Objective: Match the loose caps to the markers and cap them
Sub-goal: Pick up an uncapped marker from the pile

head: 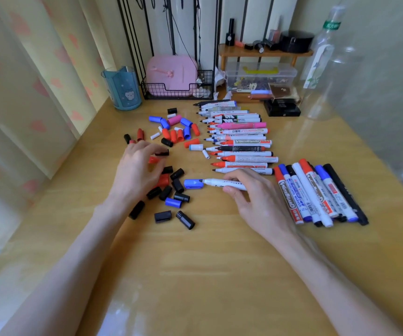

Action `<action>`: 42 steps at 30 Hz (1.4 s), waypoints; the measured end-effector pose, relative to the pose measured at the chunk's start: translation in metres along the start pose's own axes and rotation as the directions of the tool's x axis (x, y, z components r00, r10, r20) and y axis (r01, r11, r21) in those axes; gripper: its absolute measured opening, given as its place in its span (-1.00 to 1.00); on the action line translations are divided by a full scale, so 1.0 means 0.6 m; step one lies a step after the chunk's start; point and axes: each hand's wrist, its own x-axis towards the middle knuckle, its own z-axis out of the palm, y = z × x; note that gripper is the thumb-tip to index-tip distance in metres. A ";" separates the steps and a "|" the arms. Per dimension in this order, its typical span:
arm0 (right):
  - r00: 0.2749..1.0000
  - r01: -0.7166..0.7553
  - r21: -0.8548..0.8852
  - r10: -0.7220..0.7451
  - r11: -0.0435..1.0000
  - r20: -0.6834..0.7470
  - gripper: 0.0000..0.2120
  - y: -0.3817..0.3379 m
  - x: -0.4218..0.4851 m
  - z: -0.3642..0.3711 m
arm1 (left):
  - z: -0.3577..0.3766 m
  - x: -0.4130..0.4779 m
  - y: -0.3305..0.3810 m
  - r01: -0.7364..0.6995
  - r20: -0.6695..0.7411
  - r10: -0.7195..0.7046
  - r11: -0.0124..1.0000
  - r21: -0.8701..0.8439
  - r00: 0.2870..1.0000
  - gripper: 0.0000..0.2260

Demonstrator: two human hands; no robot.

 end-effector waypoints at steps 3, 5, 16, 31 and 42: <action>1.000 -0.001 0.011 0.002 1.000 -0.016 -0.88 0.003 0.001 -0.001 | 0.012 0.044 -0.006 0.089 0.042 -0.097 0.983 0.162 0.994 -0.70; 1.000 0.002 0.012 -0.001 1.000 -0.024 -0.88 0.005 0.002 -0.001 | 0.018 0.064 -0.003 0.148 0.057 -0.165 0.962 0.231 0.985 -0.73; 0.996 0.006 -0.012 -0.007 1.000 -0.094 -0.87 0.013 0.005 -0.005 | 0.023 0.044 0.010 -0.005 0.039 0.003 0.999 0.052 0.999 -0.83; 0.992 0.084 0.037 -0.080 0.996 -0.093 -0.82 -0.006 0.002 -0.008 | -0.009 -0.063 0.067 -0.077 0.133 0.146 0.901 -0.427 0.980 -0.83; 0.984 0.167 0.076 -0.162 0.983 -0.076 -0.82 -0.018 -0.003 -0.009 | -0.007 -0.075 0.088 -0.047 0.168 0.149 0.868 -0.495 0.975 -0.88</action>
